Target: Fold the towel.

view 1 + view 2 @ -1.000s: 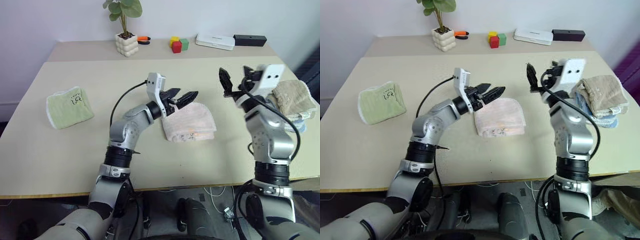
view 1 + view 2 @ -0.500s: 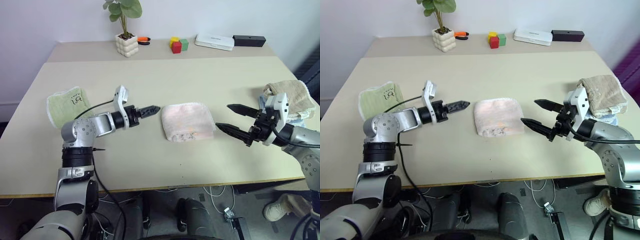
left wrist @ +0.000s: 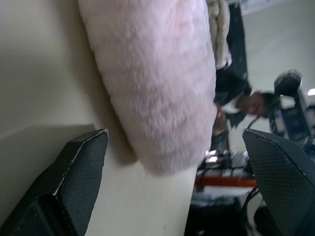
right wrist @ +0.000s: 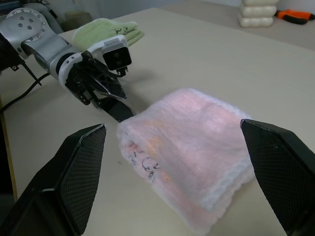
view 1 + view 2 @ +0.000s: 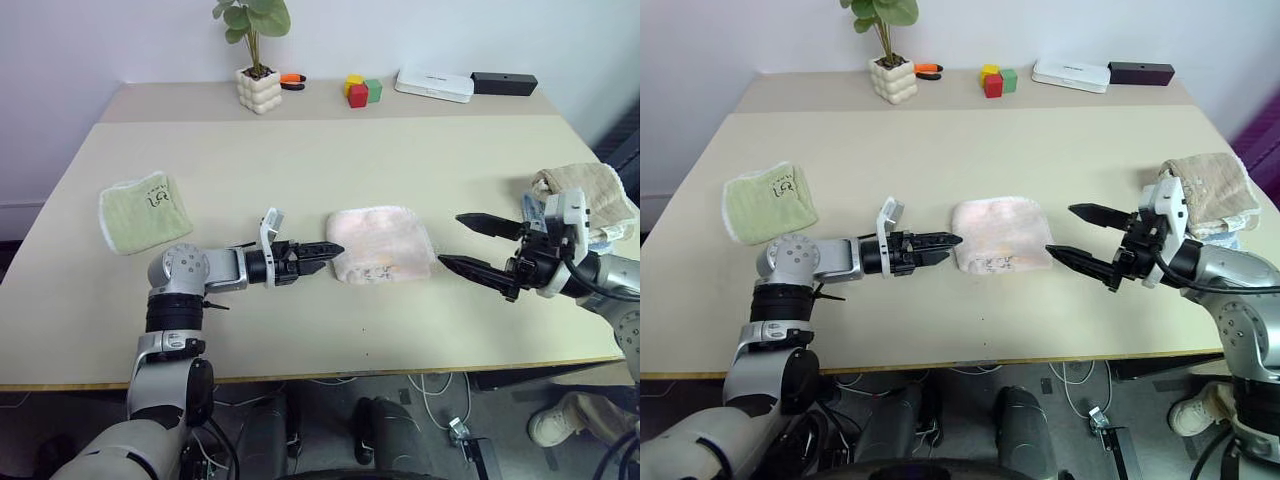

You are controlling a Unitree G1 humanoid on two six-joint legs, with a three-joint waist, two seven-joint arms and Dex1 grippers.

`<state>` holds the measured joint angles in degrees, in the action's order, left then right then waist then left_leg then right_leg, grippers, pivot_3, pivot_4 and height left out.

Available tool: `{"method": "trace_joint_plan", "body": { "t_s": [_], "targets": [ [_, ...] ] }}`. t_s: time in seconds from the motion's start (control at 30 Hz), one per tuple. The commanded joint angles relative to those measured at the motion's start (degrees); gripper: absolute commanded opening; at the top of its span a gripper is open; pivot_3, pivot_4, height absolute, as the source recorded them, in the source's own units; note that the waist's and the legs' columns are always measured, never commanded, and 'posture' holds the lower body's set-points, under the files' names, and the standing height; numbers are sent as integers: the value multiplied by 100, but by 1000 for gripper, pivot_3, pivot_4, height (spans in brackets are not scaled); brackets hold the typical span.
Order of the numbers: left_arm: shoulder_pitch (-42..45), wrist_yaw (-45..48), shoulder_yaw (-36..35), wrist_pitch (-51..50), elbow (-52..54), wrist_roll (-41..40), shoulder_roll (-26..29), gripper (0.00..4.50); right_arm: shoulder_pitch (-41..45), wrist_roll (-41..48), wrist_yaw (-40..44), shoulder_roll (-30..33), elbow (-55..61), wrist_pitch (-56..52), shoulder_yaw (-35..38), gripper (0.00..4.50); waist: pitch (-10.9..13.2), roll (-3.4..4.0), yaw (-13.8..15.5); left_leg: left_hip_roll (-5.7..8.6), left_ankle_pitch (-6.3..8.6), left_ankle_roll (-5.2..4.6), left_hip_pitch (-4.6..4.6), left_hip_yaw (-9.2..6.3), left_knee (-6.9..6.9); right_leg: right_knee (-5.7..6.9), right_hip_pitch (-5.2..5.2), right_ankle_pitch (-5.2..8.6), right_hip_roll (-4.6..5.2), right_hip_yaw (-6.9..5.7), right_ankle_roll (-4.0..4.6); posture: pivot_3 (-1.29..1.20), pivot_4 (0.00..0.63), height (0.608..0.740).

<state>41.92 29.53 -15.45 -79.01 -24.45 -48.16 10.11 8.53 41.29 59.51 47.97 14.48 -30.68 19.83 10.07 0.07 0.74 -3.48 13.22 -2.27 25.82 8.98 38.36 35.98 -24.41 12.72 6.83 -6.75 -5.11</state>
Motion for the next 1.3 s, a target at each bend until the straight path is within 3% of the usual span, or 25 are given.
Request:
{"method": "trace_joint_plan", "body": {
  "t_s": [0.03, 0.17, 0.27, 0.57, 0.73, 0.87, 1.0, 1.1, 1.3],
  "targets": [
    [330, -312, -142, 329, -607, 158, -429, 4477, -16, 166, -140, 42, 409, -21, 259, 4451, -1, -1, 30, 0, 0, 0, -1, -3, 1, 0, 3, 1, 1, -1, 1, 0, 150, 740],
    [585, -265, -64, 640, -1192, 366, -706, 4477, 3, 167, -288, 33, 510, -41, 288, 4451, -1, -2, 18, 4, 6, -10, 1, -4, 5, -7, 7, 8, 8, -2, 15, 0, 150, 740],
    [956, -451, -381, 857, -2040, 389, -915, 4477, 37, 162, -426, 28, 568, -43, 323, 4451, -1, -3, 27, 4, 6, -11, 2, -4, 6, -7, 7, 8, 8, -3, 14, 0, 150, 740],
    [1250, -283, -430, 865, -2693, 617, -883, 40, -121, 165, -632, 12, 720, -34, 378, 4500, -7, 0, 23, 4, 9, -13, -4, -5, 8, -10, 15, 9, 9, -5, 14, 0, 150, 740],
    [1291, -243, -519, 817, -2639, 605, -854, 40, -151, 168, -691, -22, 742, -14, 331, 4500, -7, 0, 8, 3, 23, -10, -23, -5, 10, -37, 21, 10, 10, -6, 18, 0, 150, 740],
    [1311, -348, -885, 1580, -2421, 519, -814, 40, -173, 194, -686, -65, 733, -4, 305, 4500, -6, -1, 7, 3, 25, -18, -21, -4, 9, -45, 31, 9, 10, -6, 18, 0, 150, 740],
    [1292, -486, -1204, 2600, -1773, 473, -621, 40, -95, 468, -657, -166, 703, -116, 319, 4500, -2, -6, -45, -5, 20, -23, -8, 7, 5, -43, 23, 3, 8, -3, 25, 0, 150, 740],
    [1126, -585, -1308, 2815, -1254, 379, -570, 40, -6, 583, -686, -193, 642, -296, 170, 4500, -2, -6, -46, -5, 14, -20, 3, 10, -12, -43, 5, -8, 5, -1, 7, 0, 150, 740],
    [507, -660, -1317, 3961, 263, 406, -756, 40, 362, 607, -797, -564, 598, -343, -284, 4500, -1, -8, 4, -3, 14, -19, 3, 11, -14, -43, 4, -8, 3, -2, 6, 0, 150, 740]
  ]
}}
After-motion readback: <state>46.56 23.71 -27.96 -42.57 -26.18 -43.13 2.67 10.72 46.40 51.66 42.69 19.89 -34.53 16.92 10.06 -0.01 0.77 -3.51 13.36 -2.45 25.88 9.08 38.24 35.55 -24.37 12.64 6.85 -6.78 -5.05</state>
